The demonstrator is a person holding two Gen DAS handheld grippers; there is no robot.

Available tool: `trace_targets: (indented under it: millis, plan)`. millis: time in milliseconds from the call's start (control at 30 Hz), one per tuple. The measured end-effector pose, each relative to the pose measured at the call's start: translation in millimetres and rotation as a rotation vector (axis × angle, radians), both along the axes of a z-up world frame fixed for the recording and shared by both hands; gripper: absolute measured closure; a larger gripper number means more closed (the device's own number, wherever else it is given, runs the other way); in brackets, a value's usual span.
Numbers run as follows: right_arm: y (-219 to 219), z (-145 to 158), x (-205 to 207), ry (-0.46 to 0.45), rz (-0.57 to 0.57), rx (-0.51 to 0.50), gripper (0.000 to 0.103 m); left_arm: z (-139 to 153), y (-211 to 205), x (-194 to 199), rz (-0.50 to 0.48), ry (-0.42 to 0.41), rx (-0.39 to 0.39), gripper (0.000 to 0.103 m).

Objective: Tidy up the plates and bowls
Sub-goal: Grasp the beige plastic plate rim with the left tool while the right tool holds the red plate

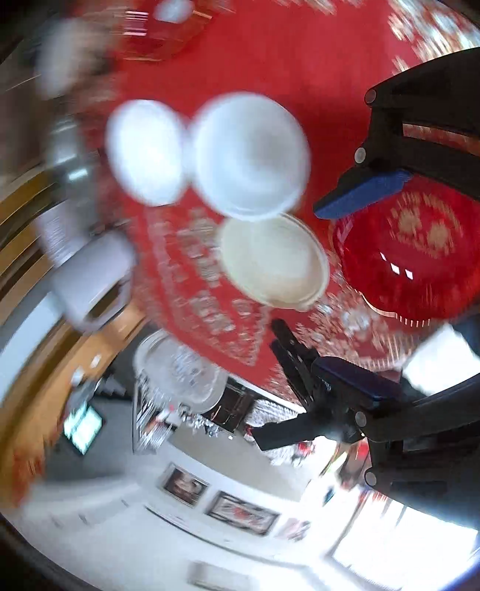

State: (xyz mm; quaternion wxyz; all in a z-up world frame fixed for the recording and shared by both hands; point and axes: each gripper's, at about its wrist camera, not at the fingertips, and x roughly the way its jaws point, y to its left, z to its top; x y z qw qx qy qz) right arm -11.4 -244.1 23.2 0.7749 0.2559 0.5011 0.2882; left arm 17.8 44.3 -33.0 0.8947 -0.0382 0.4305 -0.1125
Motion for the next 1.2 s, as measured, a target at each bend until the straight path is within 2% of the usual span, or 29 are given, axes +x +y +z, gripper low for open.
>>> trace_targets:
  millis: [100,233,333,400,533,567,667,733,767,900,967,1000,1100,1167,1200]
  plan:
    - [11,-22,15,0.108,-0.043,0.007,0.023,-6,-1,17,0.013,0.031,0.012,0.037]
    - [25,-34,24,0.134,-0.056,-0.031,0.023,-5,-6,35,0.002,0.046,0.039,0.037]
    - [36,-44,31,0.15,-0.058,-0.072,0.028,-9,-19,43,-0.042,0.067,0.078,0.037]
    - [42,-51,36,0.173,-0.082,-0.126,0.036,-12,-27,47,-0.052,0.065,0.123,0.037]
    - [47,-68,46,0.208,-0.122,-0.194,0.046,-19,-34,60,-0.064,0.091,0.164,0.037]
    - [46,-72,49,0.217,-0.137,-0.195,0.049,-21,-34,63,-0.066,0.101,0.163,0.037]
    - [46,-78,51,0.226,-0.143,-0.187,0.067,-26,-34,68,-0.067,0.119,0.164,0.037]
    - [47,-79,52,0.219,-0.156,-0.2,0.072,-29,-34,71,-0.071,0.124,0.169,0.037]
    - [46,-79,52,0.214,-0.163,-0.208,0.078,-30,-34,71,-0.074,0.128,0.17,0.037]
    - [47,-80,52,0.211,-0.164,-0.213,0.083,-34,-29,75,-0.072,0.159,0.127,0.037]
    - [46,-80,51,0.213,-0.162,-0.21,0.083,-34,-27,76,-0.055,0.157,0.133,0.038]
    - [46,-81,50,0.211,-0.159,-0.213,0.084,-34,-27,76,-0.051,0.156,0.141,0.04]
    - [47,-81,50,0.206,-0.158,-0.215,0.086,-36,-27,75,-0.059,0.169,0.135,0.056]
    - [48,-81,50,0.203,-0.158,-0.214,0.086,-37,-28,74,-0.073,0.187,0.117,0.07]
    - [49,-81,49,0.201,-0.155,-0.214,0.086,-37,-29,74,-0.077,0.188,0.113,0.073]
